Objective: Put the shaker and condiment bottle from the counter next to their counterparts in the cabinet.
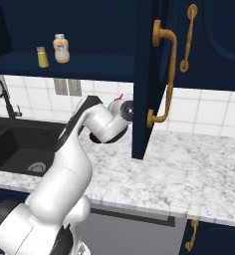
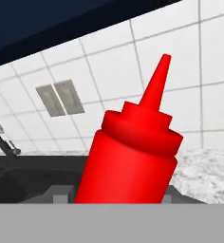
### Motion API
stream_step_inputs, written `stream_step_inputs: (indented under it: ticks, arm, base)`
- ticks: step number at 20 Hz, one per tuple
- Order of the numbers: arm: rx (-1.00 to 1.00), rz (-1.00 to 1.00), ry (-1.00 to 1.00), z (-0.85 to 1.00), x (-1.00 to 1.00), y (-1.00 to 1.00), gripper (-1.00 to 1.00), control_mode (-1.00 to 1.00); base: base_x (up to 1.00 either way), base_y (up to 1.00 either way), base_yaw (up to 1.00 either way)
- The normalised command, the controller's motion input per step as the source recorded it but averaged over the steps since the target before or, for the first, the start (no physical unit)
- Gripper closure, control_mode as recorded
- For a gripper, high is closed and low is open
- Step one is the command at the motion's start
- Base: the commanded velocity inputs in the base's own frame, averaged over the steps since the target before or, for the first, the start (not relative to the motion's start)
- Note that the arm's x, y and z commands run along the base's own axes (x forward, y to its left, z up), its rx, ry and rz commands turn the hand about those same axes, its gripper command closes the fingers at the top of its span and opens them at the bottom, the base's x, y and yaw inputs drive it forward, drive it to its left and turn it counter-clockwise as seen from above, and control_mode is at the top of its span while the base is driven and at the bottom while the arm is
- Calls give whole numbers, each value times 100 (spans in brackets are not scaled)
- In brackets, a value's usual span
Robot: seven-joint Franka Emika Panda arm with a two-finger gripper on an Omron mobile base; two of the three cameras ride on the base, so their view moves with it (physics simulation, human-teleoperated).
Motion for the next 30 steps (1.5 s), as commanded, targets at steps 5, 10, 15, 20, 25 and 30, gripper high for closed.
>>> stream_step_inputs:
  ticks: [5, 10, 15, 20, 25, 30]
  arm:
    - [13, 0, 3, 97, -20, 11, 100, -100]
    - [-1, 6, 2, 63, -63, 42, 100, -100]
    - [1, 3, 0, 65, -18, 39, 100, -100]
    - [3, 4, -1, 56, 52, 27, 100, -100]
    - [-12, 23, -31, 22, 36, 30, 100, -100]
    - [-30, 17, -25, 0, -5, 50, 100, -100]
  base:
    - [0, 0, 0]
    - [0, 0, 0]
    - [0, 0, 0]
    - [0, 0, 0]
    - [0, 0, 0]
    - [0, 0, 0]
